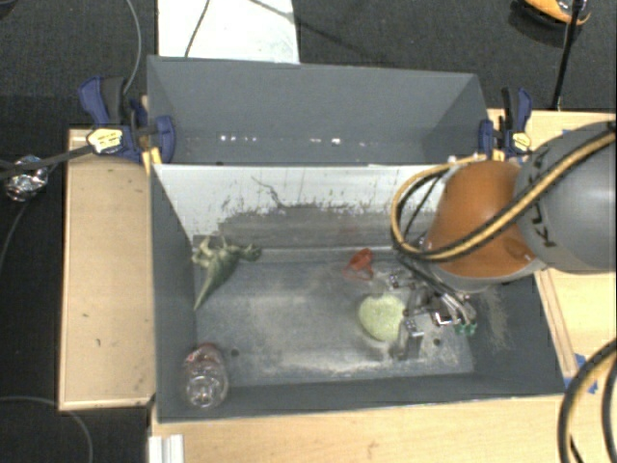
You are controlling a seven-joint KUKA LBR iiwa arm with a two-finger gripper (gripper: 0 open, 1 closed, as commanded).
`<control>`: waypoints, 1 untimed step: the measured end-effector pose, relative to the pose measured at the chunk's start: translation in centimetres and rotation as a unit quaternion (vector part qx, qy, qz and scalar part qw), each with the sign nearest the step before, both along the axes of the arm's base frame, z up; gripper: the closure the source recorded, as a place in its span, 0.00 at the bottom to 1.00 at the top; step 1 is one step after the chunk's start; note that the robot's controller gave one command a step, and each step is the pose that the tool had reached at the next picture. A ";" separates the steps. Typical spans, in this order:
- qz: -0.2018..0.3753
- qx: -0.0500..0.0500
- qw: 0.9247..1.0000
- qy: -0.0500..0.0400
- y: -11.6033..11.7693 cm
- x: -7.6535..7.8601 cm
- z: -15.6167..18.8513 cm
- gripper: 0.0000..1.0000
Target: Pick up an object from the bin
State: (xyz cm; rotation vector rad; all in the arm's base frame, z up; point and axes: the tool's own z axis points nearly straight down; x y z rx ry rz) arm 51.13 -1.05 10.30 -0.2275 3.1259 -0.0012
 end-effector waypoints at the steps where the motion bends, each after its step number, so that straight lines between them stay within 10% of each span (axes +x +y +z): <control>1: -0.069 0.002 0.998 0.001 -0.1 -1.6 -2.8 0.00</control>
Offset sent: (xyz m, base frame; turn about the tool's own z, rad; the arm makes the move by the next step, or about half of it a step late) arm -0.0084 -0.0137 -0.0330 0.1406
